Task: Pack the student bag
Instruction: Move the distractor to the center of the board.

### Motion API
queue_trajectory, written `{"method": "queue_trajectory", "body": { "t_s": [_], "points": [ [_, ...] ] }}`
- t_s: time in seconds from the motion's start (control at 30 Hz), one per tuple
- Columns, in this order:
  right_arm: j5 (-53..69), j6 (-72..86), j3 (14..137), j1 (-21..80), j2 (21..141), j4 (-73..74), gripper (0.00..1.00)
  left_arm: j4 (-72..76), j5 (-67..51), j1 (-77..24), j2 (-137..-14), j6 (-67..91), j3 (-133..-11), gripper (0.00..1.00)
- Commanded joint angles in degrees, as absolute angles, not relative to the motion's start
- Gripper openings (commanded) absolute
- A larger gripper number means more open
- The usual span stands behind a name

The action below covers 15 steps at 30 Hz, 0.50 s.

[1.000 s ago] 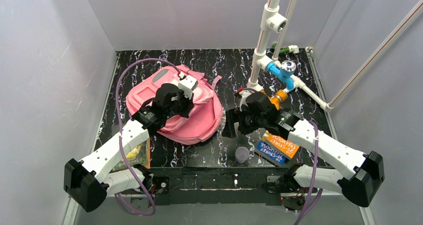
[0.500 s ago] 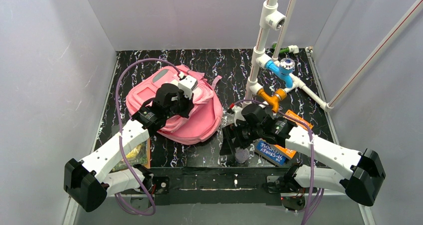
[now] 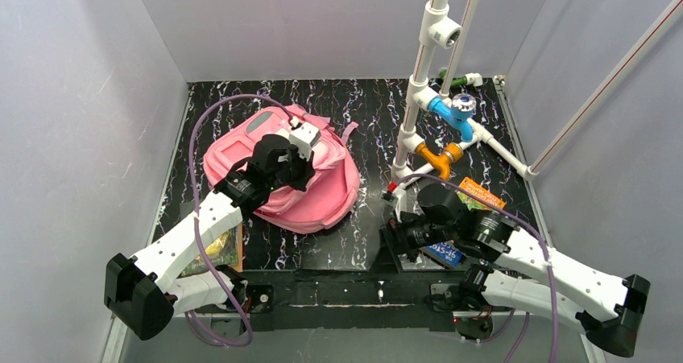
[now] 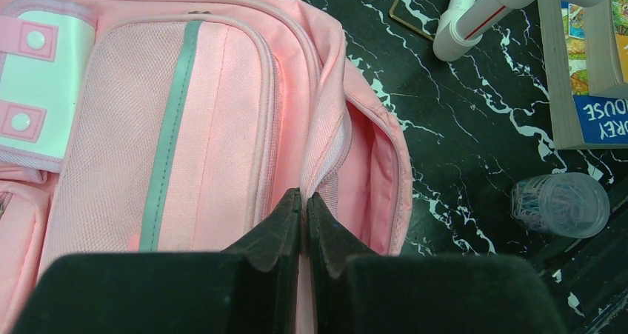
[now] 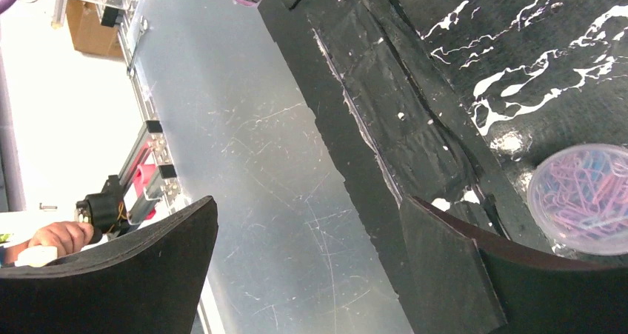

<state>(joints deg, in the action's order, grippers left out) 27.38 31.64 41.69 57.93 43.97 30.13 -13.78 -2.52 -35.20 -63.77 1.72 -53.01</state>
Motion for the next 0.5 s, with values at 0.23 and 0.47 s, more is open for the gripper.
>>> {"method": "queue_trajectory", "body": {
  "t_s": [0.23, 0.47],
  "points": [
    [-20.3, 38.9, 59.5, 58.1, 44.1, 45.3, 1.0, -13.1, -3.0, -34.5, -63.8, 2.4, -53.1, 0.0],
    [-27.8, 41.5, 59.5, 58.1, 42.3, 43.3, 1.0, -13.2, -2.6, -34.5, -63.5, 2.3, -53.0, 0.0]
  ]
}}
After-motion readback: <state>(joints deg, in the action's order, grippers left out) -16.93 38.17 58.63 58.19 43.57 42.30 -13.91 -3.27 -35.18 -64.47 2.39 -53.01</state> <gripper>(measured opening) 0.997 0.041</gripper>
